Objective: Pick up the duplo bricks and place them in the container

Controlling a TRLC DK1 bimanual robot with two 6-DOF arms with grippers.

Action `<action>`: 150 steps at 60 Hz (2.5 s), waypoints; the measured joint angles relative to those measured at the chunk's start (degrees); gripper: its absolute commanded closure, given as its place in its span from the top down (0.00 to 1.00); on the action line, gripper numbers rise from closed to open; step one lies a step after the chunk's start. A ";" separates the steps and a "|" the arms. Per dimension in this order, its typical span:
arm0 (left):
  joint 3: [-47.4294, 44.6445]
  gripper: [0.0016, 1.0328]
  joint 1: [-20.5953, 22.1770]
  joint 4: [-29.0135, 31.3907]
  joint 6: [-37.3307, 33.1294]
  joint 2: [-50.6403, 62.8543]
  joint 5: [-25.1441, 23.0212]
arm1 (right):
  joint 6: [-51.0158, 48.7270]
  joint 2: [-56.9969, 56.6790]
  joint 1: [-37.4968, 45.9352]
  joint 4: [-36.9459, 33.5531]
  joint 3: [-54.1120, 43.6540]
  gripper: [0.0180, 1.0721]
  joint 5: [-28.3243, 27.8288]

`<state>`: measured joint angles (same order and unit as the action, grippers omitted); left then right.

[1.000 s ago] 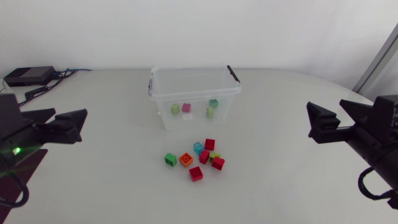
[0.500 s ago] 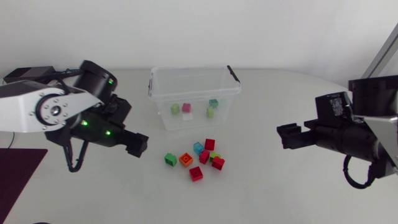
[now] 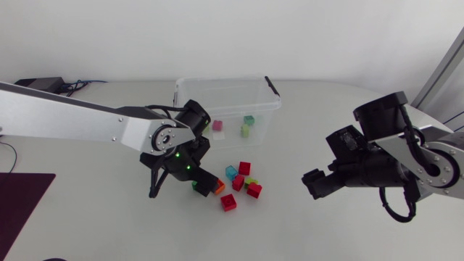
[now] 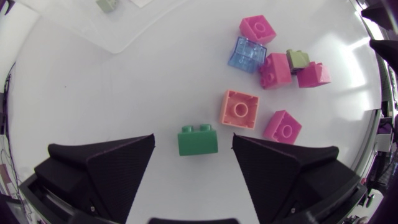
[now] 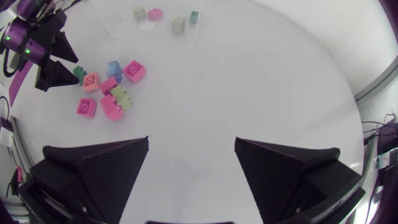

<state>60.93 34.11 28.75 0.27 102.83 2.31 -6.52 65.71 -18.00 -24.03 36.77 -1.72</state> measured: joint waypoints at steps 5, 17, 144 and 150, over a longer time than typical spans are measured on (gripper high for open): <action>0.00 0.68 0.09 -1.03 0.02 1.16 0.83 | -0.39 0.00 -1.36 0.02 0.00 0.95 0.00; 0.00 0.34 -0.20 -4.46 0.00 2.75 1.05 | -0.39 0.33 -4.17 0.50 0.00 0.95 0.00; 10.91 0.90 -10.01 -26.29 -0.24 -11.19 -4.79 | -13.07 6.36 -13.55 -1.22 16.06 0.13 3.43; 9.81 0.90 -10.01 -23.87 -0.79 -17.16 -6.14 | -13.03 6.38 -11.30 -1.03 19.69 0.13 2.64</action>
<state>70.74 24.10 4.89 -0.51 85.67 -3.84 -19.55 72.10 -29.30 -25.06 56.47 0.93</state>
